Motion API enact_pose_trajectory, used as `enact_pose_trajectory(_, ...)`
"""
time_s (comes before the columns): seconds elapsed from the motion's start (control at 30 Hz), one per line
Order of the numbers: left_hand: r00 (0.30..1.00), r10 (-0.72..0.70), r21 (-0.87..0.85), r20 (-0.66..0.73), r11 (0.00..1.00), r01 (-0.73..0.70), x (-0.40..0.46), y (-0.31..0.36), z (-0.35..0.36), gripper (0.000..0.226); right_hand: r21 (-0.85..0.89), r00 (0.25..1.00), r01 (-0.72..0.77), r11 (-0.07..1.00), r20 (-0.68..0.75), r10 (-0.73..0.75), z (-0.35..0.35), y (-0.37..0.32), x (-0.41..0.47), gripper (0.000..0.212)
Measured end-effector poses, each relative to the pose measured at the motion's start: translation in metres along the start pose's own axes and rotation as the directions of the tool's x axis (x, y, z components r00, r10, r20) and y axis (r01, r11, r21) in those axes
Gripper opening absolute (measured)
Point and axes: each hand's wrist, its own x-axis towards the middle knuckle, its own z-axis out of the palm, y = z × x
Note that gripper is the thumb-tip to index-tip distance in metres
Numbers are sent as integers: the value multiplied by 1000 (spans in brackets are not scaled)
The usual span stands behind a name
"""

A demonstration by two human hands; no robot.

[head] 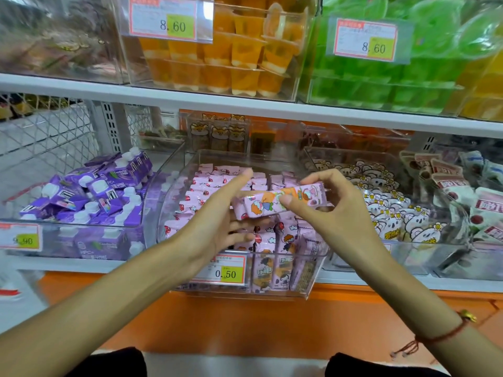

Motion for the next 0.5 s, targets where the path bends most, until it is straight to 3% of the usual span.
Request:
enact_pose_trajectory(0.17, 966, 237, 313, -98, 929, -196, -1, 2, 2, 28, -271, 988, 145, 952, 86, -126, -5, 3, 0, 34)
enact_pose_trajectory(0.3, 905, 425, 363, 6, 843, -398, 0, 1, 13, 17, -364, 937, 330, 871, 240, -255, -9, 4, -2, 38)
enact_pose_trajectory(0.4, 869, 496, 514, -4, 746, -424, 12, -8, 15, 47, -391, 944, 329, 860, 112, -310, -14, 4, 1, 32)
enact_pose_trajectory(0.43, 857, 515, 615, 7, 674, -410, 16, -12, 14, 49, -341, 959, 275, 899, 31, -282, -17, 4, 2, 31)
enact_pose_trajectory(0.5, 829, 549, 805, 110, 439, -398, 22, -20, 12, 37, -128, 983, 144, 981, -99, -157, -22, 4, 6, 33)
